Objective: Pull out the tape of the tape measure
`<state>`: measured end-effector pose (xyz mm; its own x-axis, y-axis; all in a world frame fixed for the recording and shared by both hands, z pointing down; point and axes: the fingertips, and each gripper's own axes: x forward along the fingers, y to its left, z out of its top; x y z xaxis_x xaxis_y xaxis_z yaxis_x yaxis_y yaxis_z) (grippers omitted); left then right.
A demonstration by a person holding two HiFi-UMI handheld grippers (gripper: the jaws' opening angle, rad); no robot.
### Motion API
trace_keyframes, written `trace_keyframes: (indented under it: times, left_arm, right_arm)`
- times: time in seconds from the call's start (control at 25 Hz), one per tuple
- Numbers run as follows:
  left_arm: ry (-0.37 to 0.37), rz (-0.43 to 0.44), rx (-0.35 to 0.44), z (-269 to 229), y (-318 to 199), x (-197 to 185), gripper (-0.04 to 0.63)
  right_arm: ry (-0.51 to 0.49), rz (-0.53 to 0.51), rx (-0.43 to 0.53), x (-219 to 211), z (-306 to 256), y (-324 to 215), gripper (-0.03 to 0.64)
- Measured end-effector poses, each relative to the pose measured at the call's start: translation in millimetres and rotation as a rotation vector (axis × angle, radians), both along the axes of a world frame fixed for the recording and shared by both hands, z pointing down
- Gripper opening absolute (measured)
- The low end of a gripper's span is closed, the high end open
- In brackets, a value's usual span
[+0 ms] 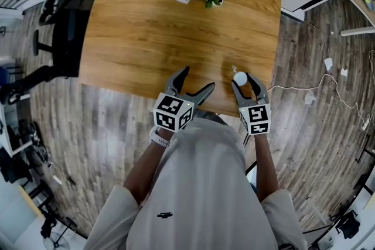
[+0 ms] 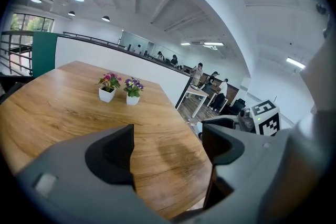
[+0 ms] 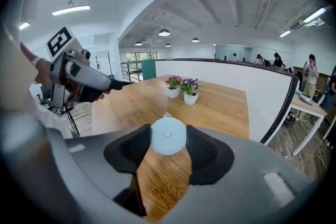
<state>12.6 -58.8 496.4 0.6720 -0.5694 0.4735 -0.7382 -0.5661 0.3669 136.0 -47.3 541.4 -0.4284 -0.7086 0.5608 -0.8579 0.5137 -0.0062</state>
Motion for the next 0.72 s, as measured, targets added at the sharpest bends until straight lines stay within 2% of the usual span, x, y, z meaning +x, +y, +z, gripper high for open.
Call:
trace_keyframes:
  times: [0.2, 0.48, 0.72]
  left_arm:
    - [0.059, -0.022, 0.014, -17.6, 0.7, -2.9, 0.405]
    - [0.125, -0.042, 0.08, -53.5, -4.4, -4.7, 0.399]
    - [0.148, -0.045, 0.119, -73.5, -9.8, -3.2, 0.393]
  right_arm:
    - [-0.005, 0.018, 0.083, 3.8, -40.7, -3.6, 0.219]
    - [-0.03, 0.048, 0.172, 8.9, -86.2, -6.3, 0.219]
    - [-0.046, 0.067, 0.252, 10.2, -124.7, -5.1, 0.219]
